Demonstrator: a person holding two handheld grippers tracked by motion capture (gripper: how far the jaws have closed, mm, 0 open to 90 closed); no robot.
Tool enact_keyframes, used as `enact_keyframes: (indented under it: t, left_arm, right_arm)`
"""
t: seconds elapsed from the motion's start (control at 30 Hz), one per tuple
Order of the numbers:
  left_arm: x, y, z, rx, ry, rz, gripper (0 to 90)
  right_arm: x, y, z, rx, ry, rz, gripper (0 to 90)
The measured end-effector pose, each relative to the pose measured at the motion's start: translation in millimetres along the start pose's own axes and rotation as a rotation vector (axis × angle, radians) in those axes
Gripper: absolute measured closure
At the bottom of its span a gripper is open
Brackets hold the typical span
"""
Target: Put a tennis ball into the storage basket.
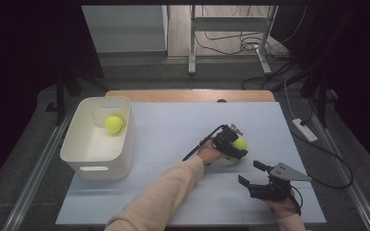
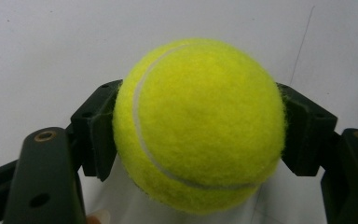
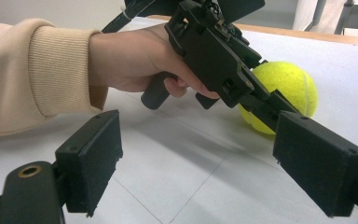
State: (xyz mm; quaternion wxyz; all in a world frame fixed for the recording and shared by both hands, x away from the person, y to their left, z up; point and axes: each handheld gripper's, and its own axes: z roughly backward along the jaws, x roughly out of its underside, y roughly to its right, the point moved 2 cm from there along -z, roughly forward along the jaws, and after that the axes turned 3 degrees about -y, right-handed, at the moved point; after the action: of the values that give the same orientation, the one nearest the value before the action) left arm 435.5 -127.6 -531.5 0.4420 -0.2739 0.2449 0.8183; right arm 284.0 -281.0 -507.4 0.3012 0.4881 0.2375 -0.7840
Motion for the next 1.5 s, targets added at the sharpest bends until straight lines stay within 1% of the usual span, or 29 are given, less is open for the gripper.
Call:
enact_keyframes:
  t: [0.03, 0.07, 0.13, 0.2, 0.23, 0.27, 0.4, 0.47, 0.57, 0.8, 0.87, 0.9, 1.17, 1.37, 1.5]
  left_arm:
    - [0.1, -0.7, 0.5, 0.008, 0.002, 0.007, 27.0]
    - [-0.1, -0.7, 1.2, 0.014, 0.012, 0.024, 27.1]
    - [-0.7, -0.9, 2.8, 0.014, 0.015, 0.021, 27.2]
    - [-3.3, -0.1, 8.7, 0.008, 0.033, 0.009, 27.2]
    - [-4.0, 0.1, 10.6, 0.007, 0.037, 0.011, 27.2]
    - [-4.0, 0.1, 10.6, 0.007, 0.037, 0.011, 27.2]
    - [-4.4, -2.0, 20.1, -0.002, 0.040, 0.003, 27.2]
    - [-4.1, -2.7, 24.4, -0.004, 0.046, 0.006, 27.2]
    - [-4.0, -2.8, 29.4, 0.005, 0.063, 0.019, 27.2]
    - [-4.9, -2.2, 36.7, -0.007, 0.066, 0.009, 27.2]
    - [-4.6, -3.3, 39.1, -0.009, 0.067, 0.013, 27.2]
    - [-4.3, -3.8, 40.4, -0.009, 0.070, 0.022, 27.2]
    - [-2.1, -7.8, 53.9, -0.025, 0.091, 0.023, 27.1]
    - [0.7, -9.0, 64.1, -0.027, 0.105, 0.032, 27.1]
    - [3.6, -10.9, 70.1, -0.035, 0.110, 0.038, 27.1]
  right_arm:
    - [0.1, 0.1, -0.1, 0.000, -0.001, 0.000, 15.4]
    - [0.1, 0.2, -0.1, 0.000, -0.001, 0.000, 15.4]
    - [0.2, 0.2, -0.1, -0.001, -0.002, 0.000, 15.4]
    - [0.7, 0.9, 0.1, 0.001, -0.003, -0.002, 15.4]
    - [0.8, 1.1, 0.2, 0.001, -0.003, -0.002, 15.4]
    - [0.8, 1.1, 0.2, 0.001, -0.003, -0.002, 15.4]
    - [1.3, 1.4, 0.4, 0.002, -0.005, -0.002, 15.4]
    - [1.4, 1.5, 0.4, 0.003, -0.006, -0.002, 15.5]
    - [1.4, 1.0, 0.1, 0.001, -0.006, -0.001, 15.4]
    - [1.4, 0.1, -1.0, -0.003, -0.007, 0.004, 15.5]
    - [1.5, 0.3, -1.0, -0.001, -0.007, 0.003, 15.5]
    - [1.7, 0.4, -1.1, -0.001, -0.008, 0.003, 15.5]
    - [2.2, 0.0, -1.6, -0.002, -0.016, 0.009, 15.5]
    - [2.3, 0.0, -1.9, 0.000, -0.017, 0.013, 15.5]
    - [2.8, 0.0, -2.5, 0.008, -0.021, 0.015, 15.5]
